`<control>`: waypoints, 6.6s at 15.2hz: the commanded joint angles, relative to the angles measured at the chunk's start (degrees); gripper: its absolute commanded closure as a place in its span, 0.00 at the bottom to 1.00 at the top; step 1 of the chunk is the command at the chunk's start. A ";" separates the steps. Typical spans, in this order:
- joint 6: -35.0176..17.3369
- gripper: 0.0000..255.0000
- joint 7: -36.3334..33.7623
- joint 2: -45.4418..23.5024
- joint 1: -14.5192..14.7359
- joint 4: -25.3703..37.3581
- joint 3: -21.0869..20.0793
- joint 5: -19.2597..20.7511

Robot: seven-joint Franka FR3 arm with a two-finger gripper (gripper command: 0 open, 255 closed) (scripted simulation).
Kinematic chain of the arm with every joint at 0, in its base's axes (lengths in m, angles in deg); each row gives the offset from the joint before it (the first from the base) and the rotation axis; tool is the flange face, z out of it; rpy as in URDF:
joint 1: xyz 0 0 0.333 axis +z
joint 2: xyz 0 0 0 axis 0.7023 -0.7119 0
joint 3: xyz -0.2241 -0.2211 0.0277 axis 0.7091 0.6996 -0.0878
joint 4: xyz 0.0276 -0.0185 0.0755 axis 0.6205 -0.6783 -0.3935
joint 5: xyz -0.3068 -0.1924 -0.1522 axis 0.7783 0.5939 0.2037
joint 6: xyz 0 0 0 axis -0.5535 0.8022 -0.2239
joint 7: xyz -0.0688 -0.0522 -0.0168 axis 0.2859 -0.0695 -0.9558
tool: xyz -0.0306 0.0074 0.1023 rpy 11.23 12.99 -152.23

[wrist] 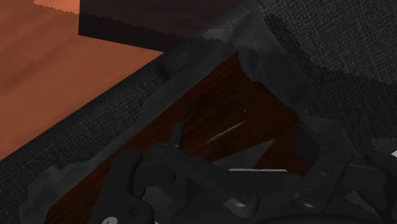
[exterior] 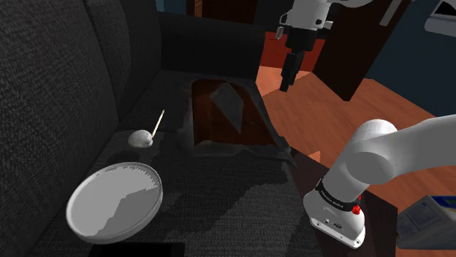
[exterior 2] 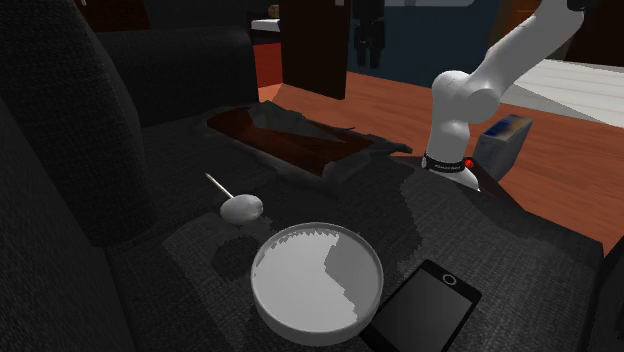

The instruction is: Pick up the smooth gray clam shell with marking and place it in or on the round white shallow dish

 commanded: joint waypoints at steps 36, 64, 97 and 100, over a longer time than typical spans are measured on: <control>-21.03 0.00 -43.36 -71.92 11.37 52.17 -20.44 2.14; -24.62 1.00 -44.87 -76.62 13.34 53.39 -20.02 3.18; -15.42 0.00 -46.43 -82.84 17.85 63.04 -18.35 8.63; -15.20 1.00 -46.39 -83.70 18.04 64.14 -18.24 8.83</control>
